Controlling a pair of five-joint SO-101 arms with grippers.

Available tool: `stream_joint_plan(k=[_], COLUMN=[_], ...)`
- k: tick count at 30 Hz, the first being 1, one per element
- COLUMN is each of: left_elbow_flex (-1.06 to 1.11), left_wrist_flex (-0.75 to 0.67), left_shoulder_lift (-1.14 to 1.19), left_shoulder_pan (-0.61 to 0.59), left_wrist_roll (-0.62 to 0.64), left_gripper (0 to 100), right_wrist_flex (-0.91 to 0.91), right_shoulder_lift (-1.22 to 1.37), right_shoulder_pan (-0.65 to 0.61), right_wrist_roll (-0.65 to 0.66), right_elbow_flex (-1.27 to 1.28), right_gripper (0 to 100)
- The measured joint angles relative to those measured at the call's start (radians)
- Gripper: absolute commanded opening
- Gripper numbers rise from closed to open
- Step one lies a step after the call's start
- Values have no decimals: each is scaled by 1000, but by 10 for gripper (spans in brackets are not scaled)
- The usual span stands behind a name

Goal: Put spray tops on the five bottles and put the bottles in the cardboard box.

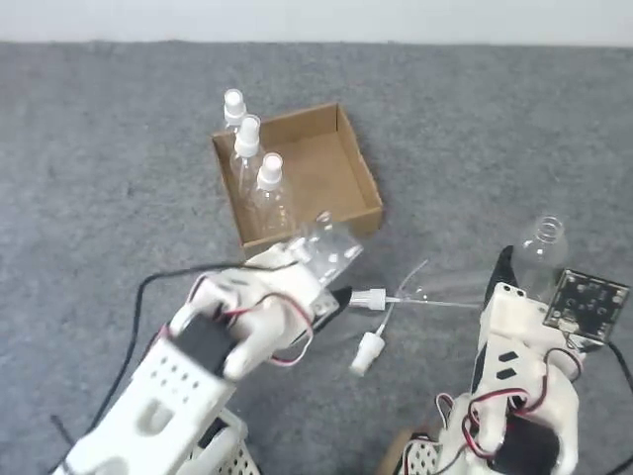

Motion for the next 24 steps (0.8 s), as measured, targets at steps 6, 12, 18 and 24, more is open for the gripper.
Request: stream_joint_plan(k=[6, 12, 18, 24], left_elbow_flex=[-118, -170, -176, -252], left_wrist_flex=[0, -43, -160, -181], left_shoulder_lift=[296, 535, 695, 812], left_shoulder_pan=[26, 86, 101, 103], left_wrist_roll=[-109, -172, -180, -181], left_gripper=[177, 177, 177, 177], right_wrist_flex=[0, 0, 0, 0], right_shoulder_lift=[0, 0, 0, 0], right_shoulder_pan=[0, 0, 0, 0], right_wrist_roll=[0, 0, 0, 0], right_elbow_flex=[0, 0, 0, 0], right_gripper=[6, 6, 6, 6])
